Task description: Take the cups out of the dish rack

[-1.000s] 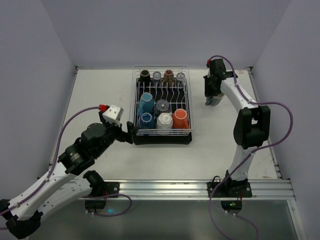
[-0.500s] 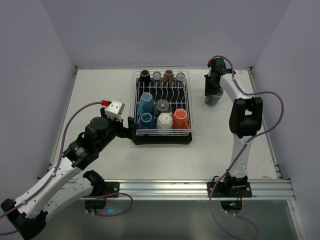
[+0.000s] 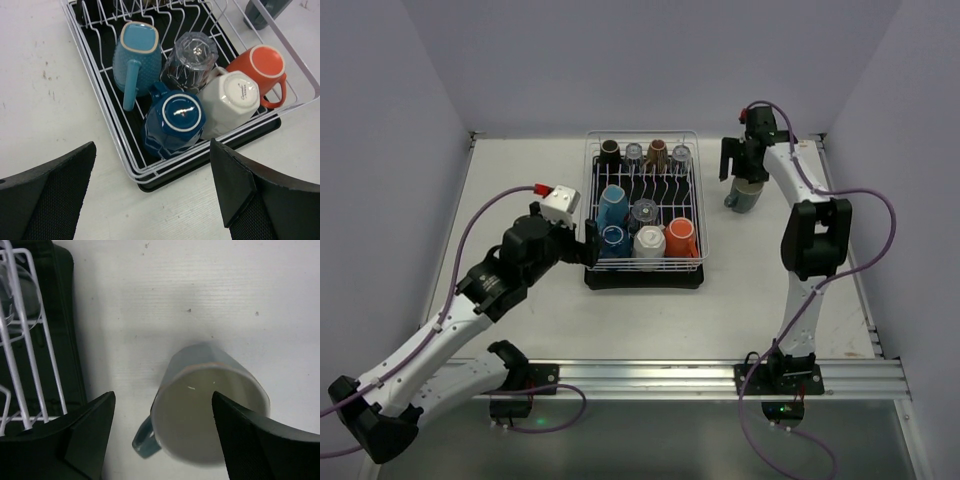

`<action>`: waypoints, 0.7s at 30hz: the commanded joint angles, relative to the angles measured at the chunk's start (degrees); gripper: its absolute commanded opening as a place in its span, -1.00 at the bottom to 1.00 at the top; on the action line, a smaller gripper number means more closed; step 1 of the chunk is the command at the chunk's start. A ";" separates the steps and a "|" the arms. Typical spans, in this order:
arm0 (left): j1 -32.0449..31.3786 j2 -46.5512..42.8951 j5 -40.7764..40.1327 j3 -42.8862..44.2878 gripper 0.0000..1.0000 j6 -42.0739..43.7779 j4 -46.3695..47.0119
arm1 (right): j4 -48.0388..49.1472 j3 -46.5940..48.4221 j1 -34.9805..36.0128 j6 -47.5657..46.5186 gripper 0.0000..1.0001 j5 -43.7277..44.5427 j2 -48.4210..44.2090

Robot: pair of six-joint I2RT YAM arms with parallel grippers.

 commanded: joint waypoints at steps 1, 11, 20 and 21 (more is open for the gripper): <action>0.36 3.29 0.40 5.68 0.94 -1.09 -0.31 | 2.24 -2.34 0.11 1.46 0.63 -0.58 -12.27; 0.53 21.91 -7.33 17.72 0.94 -3.73 1.72 | 26.45 -34.05 3.53 12.53 0.98 -15.24 -47.16; 2.20 38.97 -5.94 31.96 0.99 -1.10 0.23 | 35.64 -62.46 8.02 20.19 0.96 -23.34 -76.01; 2.55 41.07 -5.59 33.54 0.99 -1.10 -0.21 | 35.55 -63.60 8.11 20.28 0.96 -23.25 -77.68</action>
